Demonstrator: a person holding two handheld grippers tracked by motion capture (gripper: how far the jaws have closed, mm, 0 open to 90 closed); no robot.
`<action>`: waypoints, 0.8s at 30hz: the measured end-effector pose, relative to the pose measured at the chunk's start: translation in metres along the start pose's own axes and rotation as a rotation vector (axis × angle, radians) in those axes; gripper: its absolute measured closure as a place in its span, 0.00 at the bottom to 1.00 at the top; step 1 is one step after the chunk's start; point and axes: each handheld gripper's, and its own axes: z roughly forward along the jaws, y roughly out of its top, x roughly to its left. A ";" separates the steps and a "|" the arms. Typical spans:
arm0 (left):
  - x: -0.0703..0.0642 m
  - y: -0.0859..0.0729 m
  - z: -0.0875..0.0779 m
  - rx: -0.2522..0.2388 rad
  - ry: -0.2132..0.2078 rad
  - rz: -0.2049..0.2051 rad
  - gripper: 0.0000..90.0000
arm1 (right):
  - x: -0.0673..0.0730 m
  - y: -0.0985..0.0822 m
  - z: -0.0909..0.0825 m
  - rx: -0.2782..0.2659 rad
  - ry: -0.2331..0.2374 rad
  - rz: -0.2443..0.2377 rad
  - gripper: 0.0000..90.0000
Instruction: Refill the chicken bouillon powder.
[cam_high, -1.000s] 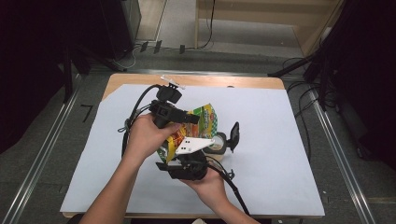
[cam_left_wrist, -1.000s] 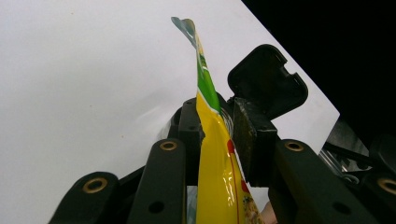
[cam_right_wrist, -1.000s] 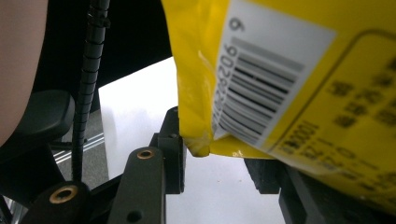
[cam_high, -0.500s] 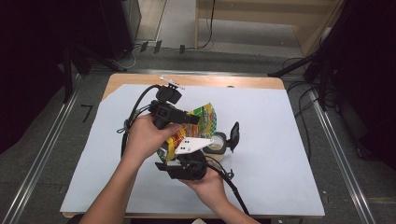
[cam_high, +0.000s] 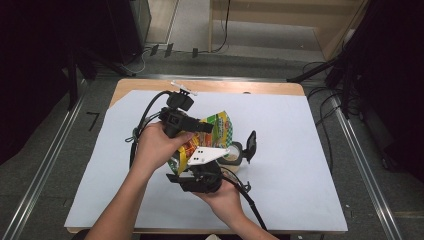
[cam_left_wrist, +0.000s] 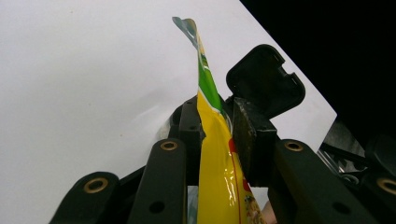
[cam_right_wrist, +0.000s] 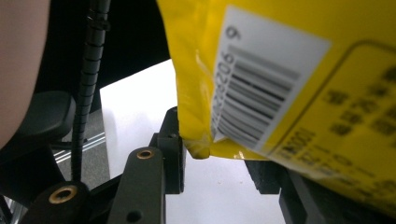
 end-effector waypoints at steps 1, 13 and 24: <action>0.001 0.000 0.000 -0.001 -0.001 -0.002 0.83 | 0.000 0.000 0.000 0.000 0.001 0.001 0.71; 0.007 0.001 0.001 -0.008 -0.023 -0.018 0.80 | 0.000 0.003 -0.002 0.000 0.009 0.010 0.70; 0.012 0.001 -0.001 -0.016 -0.036 -0.038 0.80 | 0.002 0.005 -0.004 0.003 -0.008 -0.014 0.70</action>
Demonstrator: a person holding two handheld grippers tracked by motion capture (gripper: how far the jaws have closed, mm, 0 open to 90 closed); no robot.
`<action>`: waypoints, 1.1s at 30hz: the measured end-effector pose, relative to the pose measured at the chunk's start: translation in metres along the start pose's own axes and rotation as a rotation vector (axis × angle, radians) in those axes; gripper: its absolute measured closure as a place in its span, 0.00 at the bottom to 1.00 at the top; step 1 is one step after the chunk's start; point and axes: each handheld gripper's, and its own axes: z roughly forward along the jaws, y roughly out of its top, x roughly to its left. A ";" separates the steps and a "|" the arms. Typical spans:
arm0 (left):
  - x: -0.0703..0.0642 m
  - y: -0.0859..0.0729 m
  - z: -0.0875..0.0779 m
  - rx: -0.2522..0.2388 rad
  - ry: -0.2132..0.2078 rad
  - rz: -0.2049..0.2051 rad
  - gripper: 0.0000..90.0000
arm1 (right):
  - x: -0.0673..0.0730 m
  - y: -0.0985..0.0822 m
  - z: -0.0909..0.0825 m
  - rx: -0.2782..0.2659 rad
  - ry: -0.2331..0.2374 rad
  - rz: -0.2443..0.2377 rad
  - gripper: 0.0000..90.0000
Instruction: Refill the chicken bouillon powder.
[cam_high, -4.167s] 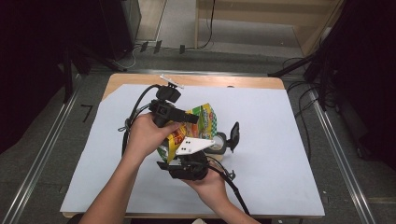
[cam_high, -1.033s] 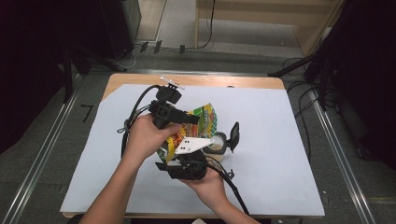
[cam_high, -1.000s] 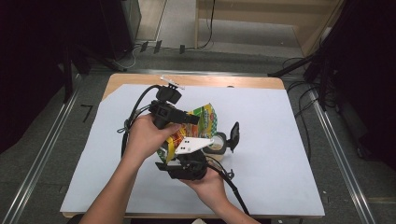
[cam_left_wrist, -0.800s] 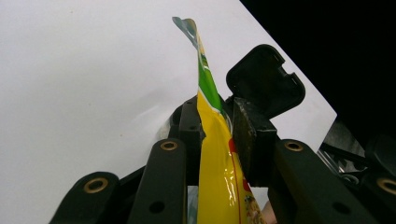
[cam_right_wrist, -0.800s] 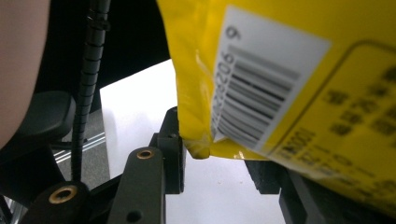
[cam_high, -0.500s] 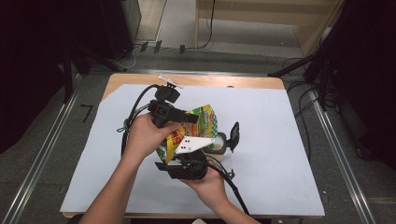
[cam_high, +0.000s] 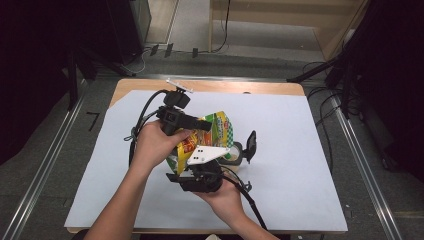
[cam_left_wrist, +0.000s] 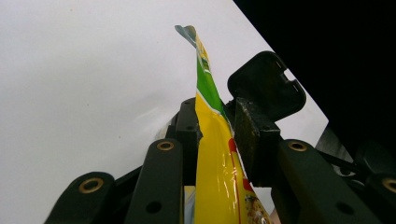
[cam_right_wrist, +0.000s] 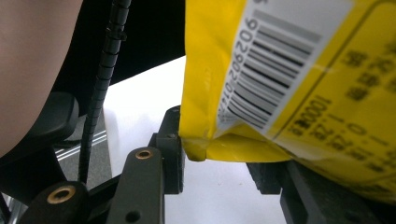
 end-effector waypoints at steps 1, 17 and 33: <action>0.001 0.000 0.000 0.000 -0.001 -0.002 0.80 | 0.000 0.000 0.000 -0.001 -0.001 -0.001 0.70; -0.003 0.000 0.000 -0.007 -0.006 -0.003 0.79 | -0.001 -0.002 0.000 -0.018 -0.006 0.001 0.69; -0.008 -0.001 0.004 0.015 0.016 0.019 0.83 | -0.003 -0.006 0.003 -0.013 0.006 0.035 0.68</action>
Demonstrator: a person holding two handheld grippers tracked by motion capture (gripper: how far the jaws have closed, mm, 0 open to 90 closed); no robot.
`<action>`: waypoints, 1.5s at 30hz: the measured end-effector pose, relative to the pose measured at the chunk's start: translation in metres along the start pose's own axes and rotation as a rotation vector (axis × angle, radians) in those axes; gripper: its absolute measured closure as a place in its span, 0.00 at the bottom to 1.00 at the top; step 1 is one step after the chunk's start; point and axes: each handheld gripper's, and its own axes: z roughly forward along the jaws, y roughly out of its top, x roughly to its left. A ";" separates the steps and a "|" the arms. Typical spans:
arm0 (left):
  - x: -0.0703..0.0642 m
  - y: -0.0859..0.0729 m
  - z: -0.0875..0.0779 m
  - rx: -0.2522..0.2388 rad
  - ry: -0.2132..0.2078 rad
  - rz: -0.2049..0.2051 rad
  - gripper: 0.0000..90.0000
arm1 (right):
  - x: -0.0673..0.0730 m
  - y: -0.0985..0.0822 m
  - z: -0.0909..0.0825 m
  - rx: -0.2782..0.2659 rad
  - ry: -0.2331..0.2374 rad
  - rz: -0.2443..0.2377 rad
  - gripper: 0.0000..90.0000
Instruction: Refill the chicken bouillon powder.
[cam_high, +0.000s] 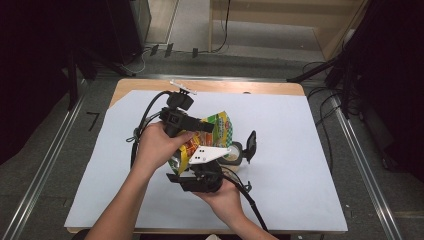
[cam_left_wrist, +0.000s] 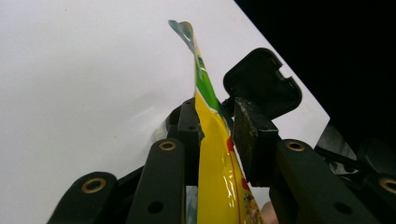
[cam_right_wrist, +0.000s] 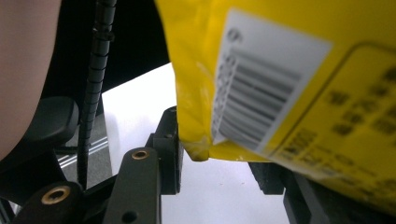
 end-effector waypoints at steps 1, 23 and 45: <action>0.001 0.000 0.000 -0.001 -0.003 -0.005 0.83 | 0.001 0.000 0.000 0.002 -0.004 -0.003 0.69; -0.010 0.000 0.000 -0.007 0.013 0.036 0.86 | 0.002 -0.004 0.004 -0.002 -0.013 -0.003 0.69; 0.013 0.021 0.009 0.078 -0.050 -0.043 0.85 | -0.007 0.010 0.001 0.013 0.006 0.036 0.71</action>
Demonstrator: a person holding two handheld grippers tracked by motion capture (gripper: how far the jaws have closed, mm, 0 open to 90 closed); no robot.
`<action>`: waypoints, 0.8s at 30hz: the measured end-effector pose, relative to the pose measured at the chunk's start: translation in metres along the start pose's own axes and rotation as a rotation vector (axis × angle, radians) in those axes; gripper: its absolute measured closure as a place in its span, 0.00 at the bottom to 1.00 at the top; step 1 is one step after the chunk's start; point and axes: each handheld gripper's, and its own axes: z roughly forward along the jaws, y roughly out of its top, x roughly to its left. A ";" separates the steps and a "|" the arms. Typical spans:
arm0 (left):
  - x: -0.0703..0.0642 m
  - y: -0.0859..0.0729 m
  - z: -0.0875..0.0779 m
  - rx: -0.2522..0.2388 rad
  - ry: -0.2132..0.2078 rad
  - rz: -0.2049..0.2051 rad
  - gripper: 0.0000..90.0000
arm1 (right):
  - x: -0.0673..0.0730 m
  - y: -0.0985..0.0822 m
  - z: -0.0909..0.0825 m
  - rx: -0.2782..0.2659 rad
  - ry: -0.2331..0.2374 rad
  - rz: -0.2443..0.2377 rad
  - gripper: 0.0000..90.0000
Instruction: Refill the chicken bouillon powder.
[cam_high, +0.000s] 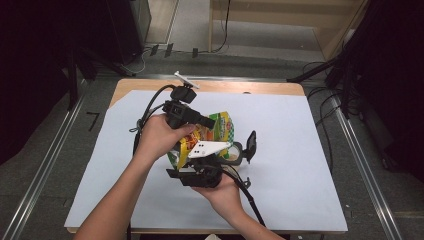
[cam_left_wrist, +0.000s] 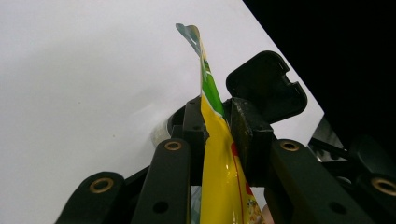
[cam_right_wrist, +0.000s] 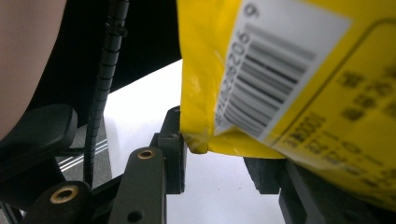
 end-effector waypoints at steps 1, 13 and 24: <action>0.001 0.001 0.001 0.008 -0.004 -0.002 0.85 | -0.001 0.000 0.000 -0.001 0.002 0.002 0.71; 0.006 0.010 0.005 0.047 -0.021 -0.028 0.85 | -0.005 0.004 -0.006 0.002 0.020 0.010 0.72; 0.006 0.012 0.007 0.064 -0.021 -0.029 0.85 | -0.005 0.003 -0.006 0.007 0.017 0.006 0.73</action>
